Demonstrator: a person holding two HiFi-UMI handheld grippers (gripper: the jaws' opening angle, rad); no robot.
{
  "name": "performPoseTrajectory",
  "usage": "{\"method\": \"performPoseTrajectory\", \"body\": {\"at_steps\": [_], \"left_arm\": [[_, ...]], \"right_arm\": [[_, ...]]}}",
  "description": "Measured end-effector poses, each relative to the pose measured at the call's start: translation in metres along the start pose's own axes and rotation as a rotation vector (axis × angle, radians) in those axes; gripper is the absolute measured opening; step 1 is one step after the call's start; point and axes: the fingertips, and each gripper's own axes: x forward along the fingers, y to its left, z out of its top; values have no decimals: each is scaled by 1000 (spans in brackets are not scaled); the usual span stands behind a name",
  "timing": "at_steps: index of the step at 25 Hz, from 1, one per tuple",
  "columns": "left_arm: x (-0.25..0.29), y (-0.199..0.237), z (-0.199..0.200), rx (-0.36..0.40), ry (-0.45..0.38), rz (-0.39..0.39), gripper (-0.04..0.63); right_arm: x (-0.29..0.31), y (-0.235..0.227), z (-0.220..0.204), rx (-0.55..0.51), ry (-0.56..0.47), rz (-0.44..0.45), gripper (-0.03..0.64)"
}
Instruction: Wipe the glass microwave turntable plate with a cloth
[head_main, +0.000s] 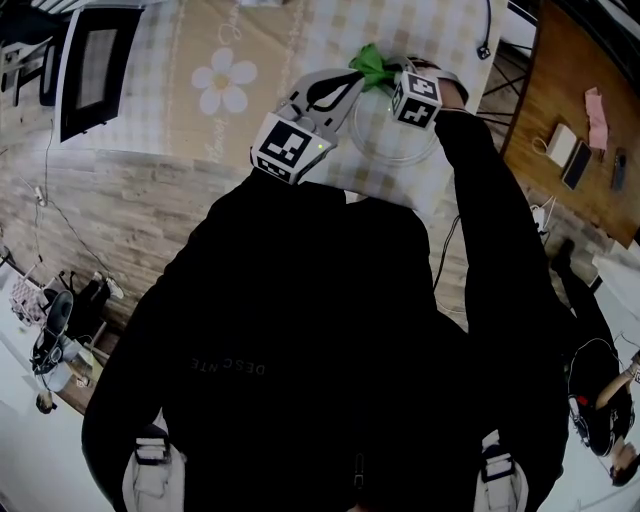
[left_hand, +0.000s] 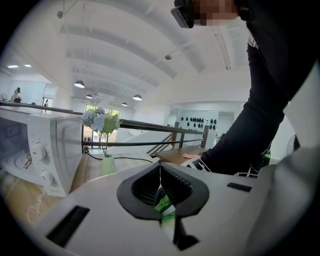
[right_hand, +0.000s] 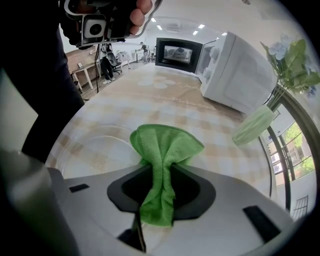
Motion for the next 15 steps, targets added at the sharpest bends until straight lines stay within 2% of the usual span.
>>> {"method": "performPoseTrajectory", "body": {"at_steps": [15], "left_arm": [[8, -27, -1, -9, 4, -39, 21]], "right_arm": [[-32, 10, -80, 70, 84, -31, 124]]}}
